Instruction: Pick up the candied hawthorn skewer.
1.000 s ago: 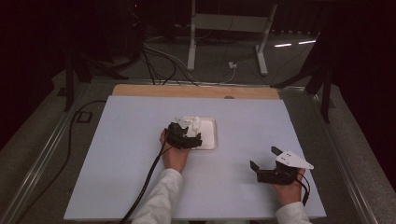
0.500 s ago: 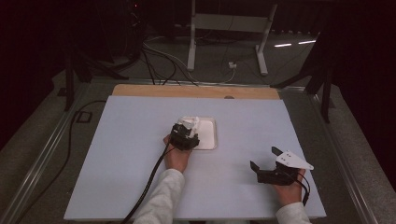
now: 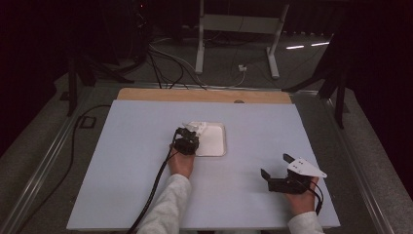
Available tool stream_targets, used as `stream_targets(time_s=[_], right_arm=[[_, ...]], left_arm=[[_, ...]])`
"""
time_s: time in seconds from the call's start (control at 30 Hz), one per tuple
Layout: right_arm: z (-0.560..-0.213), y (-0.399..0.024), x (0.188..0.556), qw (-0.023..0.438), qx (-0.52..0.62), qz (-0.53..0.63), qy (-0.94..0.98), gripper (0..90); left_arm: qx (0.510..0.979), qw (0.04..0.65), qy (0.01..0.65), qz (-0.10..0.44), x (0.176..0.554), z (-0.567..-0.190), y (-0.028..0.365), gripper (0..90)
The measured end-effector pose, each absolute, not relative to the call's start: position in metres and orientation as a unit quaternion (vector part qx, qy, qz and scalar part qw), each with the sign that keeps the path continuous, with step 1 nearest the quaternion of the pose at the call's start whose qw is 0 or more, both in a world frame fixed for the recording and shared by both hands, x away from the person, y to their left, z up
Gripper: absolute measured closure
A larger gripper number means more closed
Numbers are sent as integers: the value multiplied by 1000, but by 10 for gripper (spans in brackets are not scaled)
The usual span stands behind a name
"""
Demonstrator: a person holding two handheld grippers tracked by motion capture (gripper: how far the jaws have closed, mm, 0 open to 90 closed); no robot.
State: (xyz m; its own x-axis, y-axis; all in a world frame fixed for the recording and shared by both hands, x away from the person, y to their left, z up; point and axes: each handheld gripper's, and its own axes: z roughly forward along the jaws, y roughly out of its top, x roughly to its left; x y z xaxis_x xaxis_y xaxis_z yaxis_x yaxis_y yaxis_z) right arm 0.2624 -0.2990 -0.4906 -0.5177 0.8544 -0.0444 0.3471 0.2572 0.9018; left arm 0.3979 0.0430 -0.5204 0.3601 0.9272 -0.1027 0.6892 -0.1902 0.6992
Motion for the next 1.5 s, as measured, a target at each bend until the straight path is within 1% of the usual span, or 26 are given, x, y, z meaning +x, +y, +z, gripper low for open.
stream_targets(time_s=[0.07, 0.3, 0.63, 0.77, 0.97, 1.03, 1.13, 1.2, 1.23, 1.33, 1.37, 1.5], right_arm=[[-491, -299, 262, 278, 405, 456, 742, 0], [-491, -300, 262, 280, 406, 455, 742, 0], [-491, -300, 261, 281, 405, 452, 743, 0], [-491, -299, 261, 282, 404, 451, 744, 0], [-491, -298, 261, 282, 404, 450, 745, 0], [-491, -298, 261, 283, 404, 450, 745, 0], [-491, -299, 261, 283, 404, 449, 745, 0], [-491, -299, 261, 283, 405, 449, 745, 0], [-491, -299, 261, 283, 405, 449, 745, 0], [-491, -299, 261, 284, 404, 447, 745, 0], [-491, -298, 261, 284, 405, 447, 746, 0], [-491, -298, 261, 284, 405, 447, 745, 0]], left_arm=[[750, 345, 539, 165, 399, -520, 46, 900], [747, 361, 534, 163, 394, -514, 48, 900], [740, 383, 534, 145, 380, -512, 61, 900], [742, 385, 532, 134, 374, -510, 64, 900], [756, 368, 527, 122, 373, -513, 67, 899], [758, 366, 526, 118, 373, -512, 68, 891], [769, 353, 521, 109, 372, -513, 68, 831], [776, 344, 518, 105, 371, -513, 68, 813], [779, 340, 516, 103, 370, -513, 68, 814], [782, 337, 515, 100, 370, -513, 68, 884], [781, 338, 516, 98, 370, -513, 68, 895], [778, 347, 515, 94, 370, -512, 69, 900]])
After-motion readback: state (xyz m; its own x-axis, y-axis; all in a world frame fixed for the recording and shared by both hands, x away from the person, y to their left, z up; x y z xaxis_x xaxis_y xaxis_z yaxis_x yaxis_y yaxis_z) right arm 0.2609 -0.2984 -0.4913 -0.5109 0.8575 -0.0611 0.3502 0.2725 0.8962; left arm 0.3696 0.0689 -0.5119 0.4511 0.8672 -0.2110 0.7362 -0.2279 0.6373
